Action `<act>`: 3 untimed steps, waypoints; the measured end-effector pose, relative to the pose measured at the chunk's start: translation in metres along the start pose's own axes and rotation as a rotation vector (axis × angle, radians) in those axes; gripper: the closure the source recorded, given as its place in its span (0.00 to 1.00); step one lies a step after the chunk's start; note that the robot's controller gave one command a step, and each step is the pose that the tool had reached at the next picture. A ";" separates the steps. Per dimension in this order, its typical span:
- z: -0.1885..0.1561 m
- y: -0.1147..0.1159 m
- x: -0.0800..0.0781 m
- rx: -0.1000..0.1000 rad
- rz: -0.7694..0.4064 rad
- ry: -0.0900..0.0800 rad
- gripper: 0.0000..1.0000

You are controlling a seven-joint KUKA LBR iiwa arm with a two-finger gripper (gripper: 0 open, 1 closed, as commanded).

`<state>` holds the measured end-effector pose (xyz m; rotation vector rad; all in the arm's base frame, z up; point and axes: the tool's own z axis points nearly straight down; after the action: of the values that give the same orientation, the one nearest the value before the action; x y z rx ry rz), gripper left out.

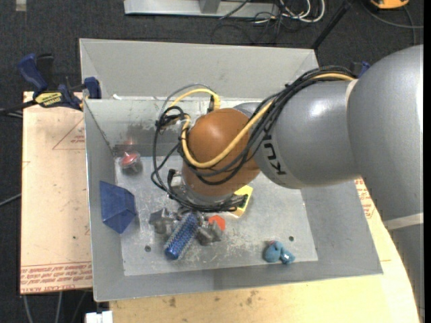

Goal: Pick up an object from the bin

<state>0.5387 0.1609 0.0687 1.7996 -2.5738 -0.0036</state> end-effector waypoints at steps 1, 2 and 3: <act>0.000 0.000 -0.001 -0.001 0.004 -0.002 0.00; 0.001 0.000 -0.001 -0.002 0.004 -0.002 1.00; -0.024 0.001 -0.002 0.002 0.007 -0.003 1.00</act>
Offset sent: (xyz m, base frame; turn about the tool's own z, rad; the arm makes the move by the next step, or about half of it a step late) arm 0.0000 0.0000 0.0000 0.0000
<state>0.5382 0.1628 0.0931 1.7922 -2.5833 -0.0029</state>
